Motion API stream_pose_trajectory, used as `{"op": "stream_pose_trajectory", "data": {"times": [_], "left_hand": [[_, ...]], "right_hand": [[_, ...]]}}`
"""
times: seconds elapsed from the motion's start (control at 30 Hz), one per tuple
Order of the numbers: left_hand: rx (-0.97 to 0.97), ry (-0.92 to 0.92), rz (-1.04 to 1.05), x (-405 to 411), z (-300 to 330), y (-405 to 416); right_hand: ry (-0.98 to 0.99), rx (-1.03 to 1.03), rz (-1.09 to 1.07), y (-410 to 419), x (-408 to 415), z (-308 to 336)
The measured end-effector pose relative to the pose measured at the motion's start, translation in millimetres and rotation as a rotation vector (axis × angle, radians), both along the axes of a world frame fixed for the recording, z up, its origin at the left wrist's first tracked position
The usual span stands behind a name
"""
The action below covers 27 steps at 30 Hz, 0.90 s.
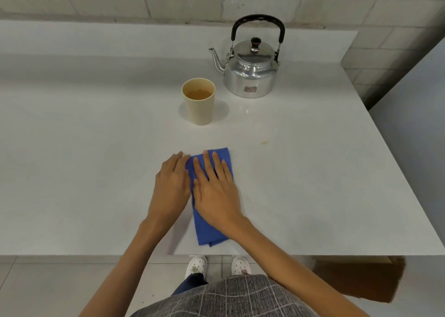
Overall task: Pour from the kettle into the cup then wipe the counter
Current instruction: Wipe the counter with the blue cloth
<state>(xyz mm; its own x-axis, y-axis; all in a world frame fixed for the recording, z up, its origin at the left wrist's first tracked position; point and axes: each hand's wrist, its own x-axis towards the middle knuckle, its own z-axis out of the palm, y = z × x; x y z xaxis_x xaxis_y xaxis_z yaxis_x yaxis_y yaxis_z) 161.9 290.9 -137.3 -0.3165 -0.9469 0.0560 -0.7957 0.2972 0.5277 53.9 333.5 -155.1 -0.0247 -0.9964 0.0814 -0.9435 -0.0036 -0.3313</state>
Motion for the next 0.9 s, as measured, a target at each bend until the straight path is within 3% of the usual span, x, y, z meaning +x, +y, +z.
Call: {"op": "stream_pose_trajectory", "data": {"times": [0.23, 0.43, 0.67, 0.9], "left_hand": [[-0.054, -0.038, -0.061, -1.8, -16.0, 8.3], [-0.11, -0.049, -0.073, -1.1, -18.8, 13.1], [-0.121, -0.071, -0.06, -2.2, -23.2, 13.6], [-0.114, -0.068, -0.059, -0.2, -25.5, 13.6]], "right_hand": [[0.033, 0.044, -0.058, 53.1, -54.5, 0.0], [0.08, 0.059, -0.163, 23.8, -104.2, 2.5], [0.075, 0.095, -0.073, -34.3, -59.6, 1.4], [0.036, 0.07, 0.037, 18.0, -50.6, -2.3]]}}
